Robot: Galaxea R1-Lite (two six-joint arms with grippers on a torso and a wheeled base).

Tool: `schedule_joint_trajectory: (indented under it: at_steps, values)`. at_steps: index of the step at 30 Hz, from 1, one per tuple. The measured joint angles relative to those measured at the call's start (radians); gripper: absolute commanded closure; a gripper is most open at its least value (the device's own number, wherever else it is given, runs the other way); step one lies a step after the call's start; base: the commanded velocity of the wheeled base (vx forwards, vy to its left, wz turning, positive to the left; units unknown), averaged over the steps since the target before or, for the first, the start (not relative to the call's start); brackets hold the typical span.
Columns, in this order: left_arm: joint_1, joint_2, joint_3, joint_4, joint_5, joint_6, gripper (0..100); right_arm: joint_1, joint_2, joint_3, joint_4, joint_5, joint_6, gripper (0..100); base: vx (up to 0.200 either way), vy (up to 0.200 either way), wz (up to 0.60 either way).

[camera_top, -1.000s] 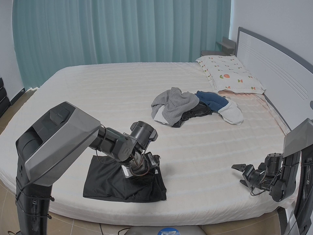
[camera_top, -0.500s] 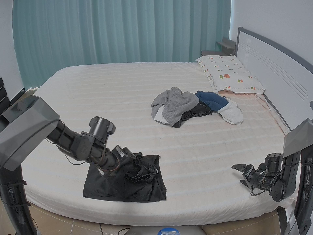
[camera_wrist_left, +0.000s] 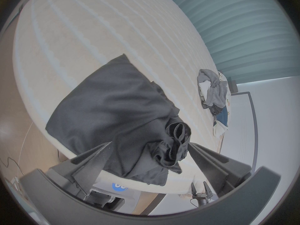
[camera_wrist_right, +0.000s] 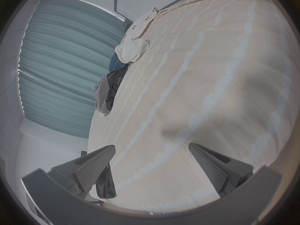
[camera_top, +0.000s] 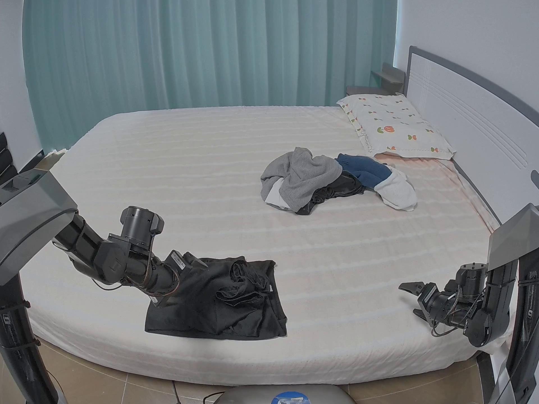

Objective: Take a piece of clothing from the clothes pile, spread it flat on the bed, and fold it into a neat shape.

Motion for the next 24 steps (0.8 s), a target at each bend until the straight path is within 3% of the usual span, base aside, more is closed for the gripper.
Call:
schedule_joint_trajectory:
  at_steps: [7,13,24]
  values:
    - [-0.020,0.019,-0.020,-0.015,0.073,-0.002,0,0.000,0.000,0.000,0.000,0.000,-0.001,0,0.000,0.000,0.00]
    - [-0.027,0.035,-0.038,-0.006,0.092,-0.007,0,0.001,0.000,0.001,0.000,0.000,-0.002,0,0.000,0.000,0.00]
    - [0.005,0.039,-0.046,-0.014,0.081,-0.024,0,0.004,-0.001,-0.004,0.000,-0.007,-0.005,0,0.000,0.200,0.00]
